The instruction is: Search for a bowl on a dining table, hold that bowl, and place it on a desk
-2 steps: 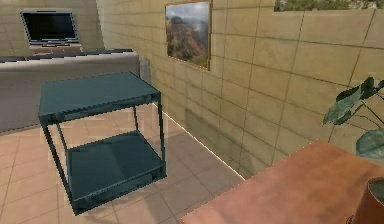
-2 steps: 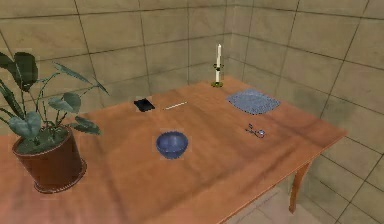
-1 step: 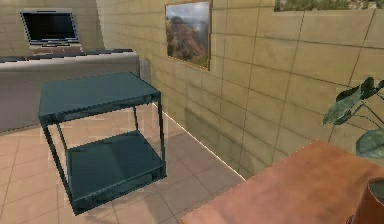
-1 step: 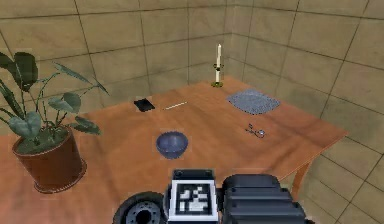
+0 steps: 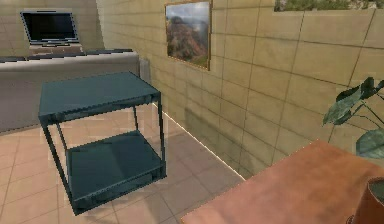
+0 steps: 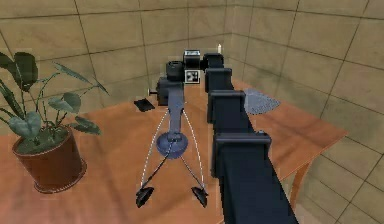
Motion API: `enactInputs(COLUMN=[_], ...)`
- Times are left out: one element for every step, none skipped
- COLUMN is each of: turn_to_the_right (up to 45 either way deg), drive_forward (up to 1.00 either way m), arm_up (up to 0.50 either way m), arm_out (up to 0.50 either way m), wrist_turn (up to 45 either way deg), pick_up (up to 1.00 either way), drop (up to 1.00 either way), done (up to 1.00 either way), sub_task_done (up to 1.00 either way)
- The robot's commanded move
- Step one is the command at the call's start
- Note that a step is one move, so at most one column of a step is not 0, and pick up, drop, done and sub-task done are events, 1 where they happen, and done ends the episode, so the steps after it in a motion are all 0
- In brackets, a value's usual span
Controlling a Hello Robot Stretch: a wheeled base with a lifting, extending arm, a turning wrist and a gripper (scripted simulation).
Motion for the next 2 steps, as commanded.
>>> enactInputs(turn_to_the_right=[0.0, 0.0], drive_forward=[0.00, 0.00], arm_up=[0.00, 0.00], arm_out=[0.00, 0.00], wrist_turn=[45.0, 45.0], pick_up=[0.00, 0.00], drop=[0.00, 0.00], done=[0.00, 0.00], sub_task_done=[0.00, 0.00])
